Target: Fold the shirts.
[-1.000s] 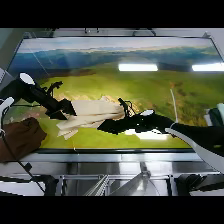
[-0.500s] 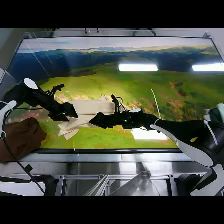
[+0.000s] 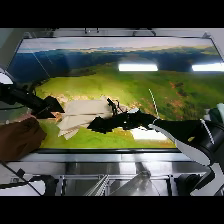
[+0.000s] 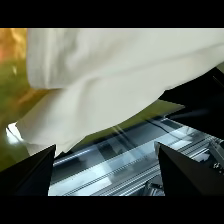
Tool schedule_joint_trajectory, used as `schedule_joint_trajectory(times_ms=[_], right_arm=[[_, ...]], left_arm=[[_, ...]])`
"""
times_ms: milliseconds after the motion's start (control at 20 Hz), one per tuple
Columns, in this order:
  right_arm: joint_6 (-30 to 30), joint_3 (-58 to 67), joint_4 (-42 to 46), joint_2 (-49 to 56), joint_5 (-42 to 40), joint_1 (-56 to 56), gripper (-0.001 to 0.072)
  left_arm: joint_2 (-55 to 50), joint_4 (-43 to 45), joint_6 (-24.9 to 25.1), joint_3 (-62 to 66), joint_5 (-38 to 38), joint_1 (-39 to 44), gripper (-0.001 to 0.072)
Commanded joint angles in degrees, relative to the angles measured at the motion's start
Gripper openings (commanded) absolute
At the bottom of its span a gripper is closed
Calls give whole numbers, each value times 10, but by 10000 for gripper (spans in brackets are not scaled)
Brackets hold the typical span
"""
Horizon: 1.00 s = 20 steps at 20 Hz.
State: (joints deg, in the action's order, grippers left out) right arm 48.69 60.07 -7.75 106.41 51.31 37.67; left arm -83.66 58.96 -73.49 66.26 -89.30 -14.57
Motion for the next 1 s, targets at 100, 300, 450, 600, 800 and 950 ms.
schedule_joint_trajectory(times_ms=[100,300,450,600,800,950], right_arm=[[37,0,-50,1,-54,0,425],[78,0,-48,5,-78,0,374],[112,0,-39,9,-78,0,349],[132,0,-39,9,-78,0,347],[92,0,-38,5,-16,-10,203],[82,0,28,-14,118,-74,202]], left_arm=[[18,-2,-2,-100,53,-17,694],[-61,-2,15,-88,78,24,695],[-105,-2,14,-40,76,53,692],[-114,-2,14,-14,73,63,232],[-114,-2,21,15,52,62,24],[-100,-2,26,36,38,62,24]])
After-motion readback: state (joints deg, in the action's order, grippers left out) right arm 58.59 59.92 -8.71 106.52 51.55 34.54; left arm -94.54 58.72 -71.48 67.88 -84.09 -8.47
